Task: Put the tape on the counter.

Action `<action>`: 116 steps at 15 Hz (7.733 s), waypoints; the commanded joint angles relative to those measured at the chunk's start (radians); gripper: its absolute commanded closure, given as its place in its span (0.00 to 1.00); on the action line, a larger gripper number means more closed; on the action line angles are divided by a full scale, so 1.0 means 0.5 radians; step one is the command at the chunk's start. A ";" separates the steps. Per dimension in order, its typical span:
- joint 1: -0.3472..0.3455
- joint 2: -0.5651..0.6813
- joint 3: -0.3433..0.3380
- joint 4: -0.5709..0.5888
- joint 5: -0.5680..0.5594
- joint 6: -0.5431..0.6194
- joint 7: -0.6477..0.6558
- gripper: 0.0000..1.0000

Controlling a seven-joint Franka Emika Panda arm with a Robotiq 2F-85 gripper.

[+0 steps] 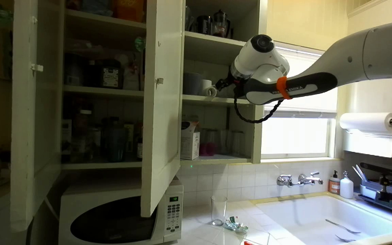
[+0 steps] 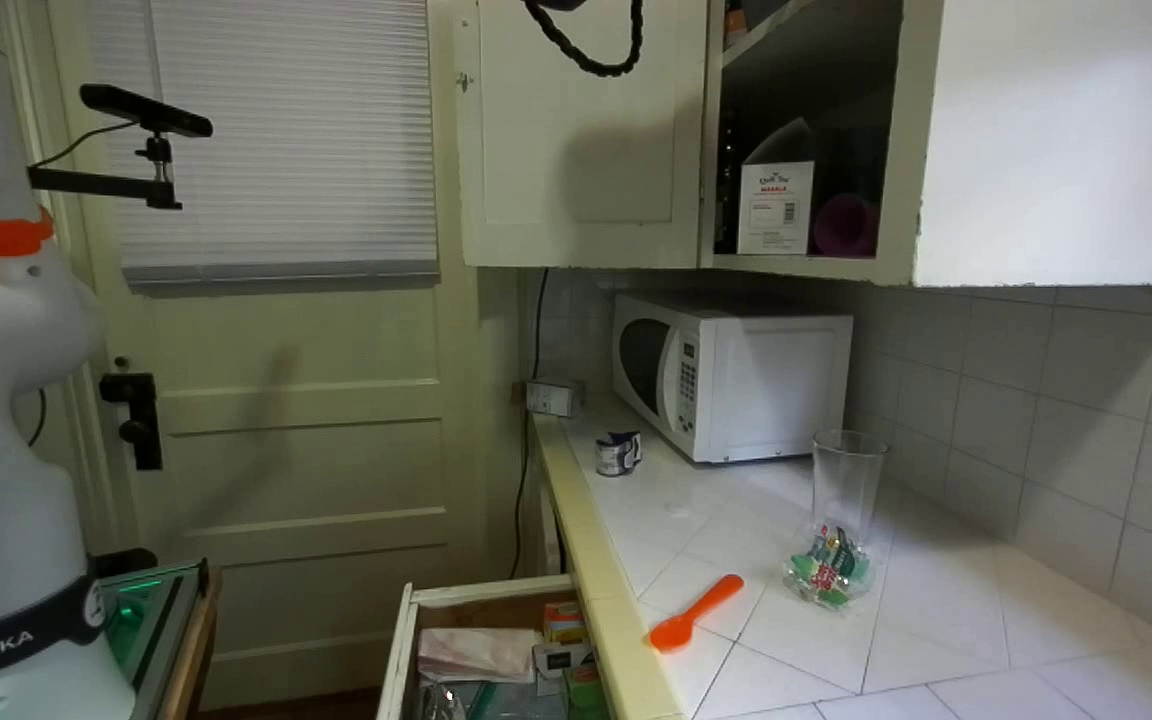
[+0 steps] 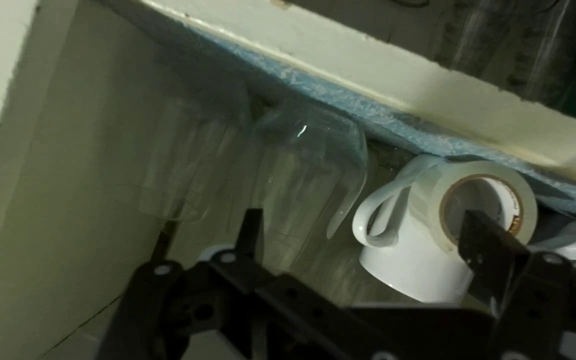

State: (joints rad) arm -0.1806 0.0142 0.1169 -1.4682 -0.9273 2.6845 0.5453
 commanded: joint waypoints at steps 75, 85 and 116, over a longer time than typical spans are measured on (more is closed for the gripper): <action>-0.025 -0.072 -0.541 -1.580 1.553 -0.914 -0.847 0.96; 0.051 0.102 -0.507 -1.294 1.862 -1.022 -0.910 0.96; 0.249 0.876 -0.298 -0.605 1.440 -1.274 -1.611 0.96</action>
State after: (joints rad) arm -0.0528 0.5022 -0.0443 -1.7083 -0.1882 2.0017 -0.2274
